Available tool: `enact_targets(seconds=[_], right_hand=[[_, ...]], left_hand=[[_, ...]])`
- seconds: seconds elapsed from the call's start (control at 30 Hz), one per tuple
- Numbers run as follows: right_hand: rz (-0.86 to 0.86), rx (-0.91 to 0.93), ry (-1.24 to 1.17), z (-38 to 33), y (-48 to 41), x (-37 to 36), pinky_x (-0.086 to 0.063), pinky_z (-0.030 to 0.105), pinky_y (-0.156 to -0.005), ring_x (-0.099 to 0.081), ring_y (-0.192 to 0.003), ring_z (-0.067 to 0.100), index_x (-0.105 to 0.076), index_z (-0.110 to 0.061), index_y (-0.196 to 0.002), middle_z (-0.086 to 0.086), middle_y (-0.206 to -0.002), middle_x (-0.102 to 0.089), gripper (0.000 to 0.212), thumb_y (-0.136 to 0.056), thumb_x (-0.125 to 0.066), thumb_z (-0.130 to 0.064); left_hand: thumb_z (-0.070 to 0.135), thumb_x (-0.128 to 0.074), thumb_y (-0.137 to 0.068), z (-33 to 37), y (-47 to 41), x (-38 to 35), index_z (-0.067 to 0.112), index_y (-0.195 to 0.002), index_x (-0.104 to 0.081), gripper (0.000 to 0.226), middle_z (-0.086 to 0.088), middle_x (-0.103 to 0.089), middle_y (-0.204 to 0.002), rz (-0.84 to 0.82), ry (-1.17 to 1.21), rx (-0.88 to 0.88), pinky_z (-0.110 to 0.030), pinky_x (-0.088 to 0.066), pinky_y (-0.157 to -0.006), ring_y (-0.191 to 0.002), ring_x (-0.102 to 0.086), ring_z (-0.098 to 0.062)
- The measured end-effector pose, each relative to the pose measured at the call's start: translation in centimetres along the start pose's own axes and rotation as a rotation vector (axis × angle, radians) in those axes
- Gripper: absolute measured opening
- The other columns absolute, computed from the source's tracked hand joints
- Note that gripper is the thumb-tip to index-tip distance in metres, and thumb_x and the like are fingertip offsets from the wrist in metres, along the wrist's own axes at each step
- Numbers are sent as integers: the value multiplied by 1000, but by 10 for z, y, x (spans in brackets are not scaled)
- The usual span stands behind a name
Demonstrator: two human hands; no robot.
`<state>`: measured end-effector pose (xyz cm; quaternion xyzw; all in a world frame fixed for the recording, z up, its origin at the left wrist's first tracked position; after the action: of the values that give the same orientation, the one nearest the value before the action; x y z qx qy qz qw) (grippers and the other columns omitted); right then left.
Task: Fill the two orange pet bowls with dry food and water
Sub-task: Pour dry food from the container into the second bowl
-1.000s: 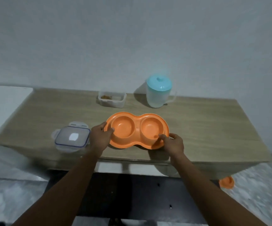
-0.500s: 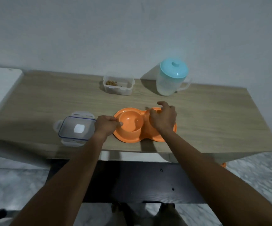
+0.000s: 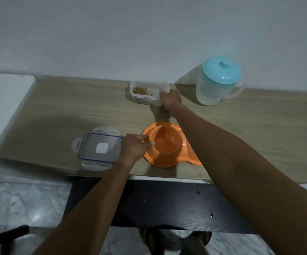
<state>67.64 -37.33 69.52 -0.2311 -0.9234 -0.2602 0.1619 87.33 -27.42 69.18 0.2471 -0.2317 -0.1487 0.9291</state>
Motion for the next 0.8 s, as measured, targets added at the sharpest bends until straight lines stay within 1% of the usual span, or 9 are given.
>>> enact_targets(seconds=[0.07, 0.1, 0.27, 0.33, 0.43, 0.53, 0.6, 0.7, 0.8], right_hand=[[-9, -11, -119, -3, 10, 7, -60, 37, -52, -69, -96, 36, -59, -9, -129, 17, -120, -67, 38, -93, -48, -15], [-21, -6, -171, -2, 17, 11, -58, 33, -49, -68, -99, 36, -56, -13, -132, 15, -120, -65, 41, -93, -47, -10], [-95, 41, -322, 0, 65, 58, -65, 46, -76, -67, -103, 27, -50, -23, -132, 7, -121, -64, 47, -93, -43, 2], [-130, 38, -413, 3, 79, 81, -64, 44, -78, -65, -102, 25, -48, -26, -137, 3, -119, -62, 51, -96, -45, 3], [-131, 30, -519, 7, 100, 116, -64, 42, -79, -67, -110, 31, -44, -31, -150, 8, -131, -61, 56, -99, -59, -11], [-102, 113, -440, 11, 119, 142, -64, 44, -84, -70, -112, 33, -43, -36, -151, 13, -136, -61, 63, -96, -69, -21], [-89, 168, -353, 12, 132, 154, -64, 43, -84, -72, -107, 32, -43, -39, -151, 17, -128, -66, 65, -94, -71, -24], [-83, 245, -264, 11, 147, 167, -63, 43, -87, -74, -99, 30, -40, -41, -152, 17, -115, -68, 68, -94, -72, -22], [-102, 315, -185, 13, 159, 174, -63, 41, -86, -73, -96, 27, -39, -41, -153, 13, -109, -63, 71, -94, -72, -20]], left_hand=[[28, -81, -76, 2, -3, 0, 14, -127, -65, 55, -8, -69, -123, -8, -15, 10, -43, -55, -94, -106, -66, -22], [27, -80, -76, 4, -2, 0, 14, -128, -64, 55, -7, -68, -124, -13, -16, 13, -43, -55, -94, -107, -66, -23], [24, -79, -79, 14, 6, 0, 8, -130, -62, 56, -12, -66, -125, -9, -30, -21, -45, -55, -93, -108, -66, -28], [21, -78, -80, 17, 8, 0, 6, -129, -62, 54, -15, -66, -124, -2, -32, -21, -45, -55, -92, -107, -66, -30], [22, -78, -80, 16, 13, 0, 7, -128, -63, 53, -14, -67, -124, 7, -41, -33, -46, -56, -91, -106, -66, -29], [21, -75, -83, 21, 20, -1, 8, -129, -63, 49, -15, -65, -127, 16, -69, -52, -44, -56, -90, -108, -64, -30], [20, -72, -86, 24, 24, -3, 8, -131, -62, 48, -16, -61, -132, 25, -90, -69, -41, -55, -90, -112, -62, -32], [21, -69, -89, 25, 30, -6, 5, -132, -61, 46, -16, -59, -136, 54, -110, -73, -29, -46, -89, -120, -58, -32], [27, -69, -87, 24, 38, -6, 9, -133, -60, 50, -13, -61, -134, 93, -154, -79, -31, -46, -90, -120, -58, -30]])
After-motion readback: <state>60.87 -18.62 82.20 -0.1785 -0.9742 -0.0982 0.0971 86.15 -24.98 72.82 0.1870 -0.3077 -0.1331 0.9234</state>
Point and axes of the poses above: each hand's wrist, its own y-axis away from the middle knuckle, its own x-axis out of the back of the hand, z = x × y, the point moved 2 cm from there along -y, towards the middle knuckle
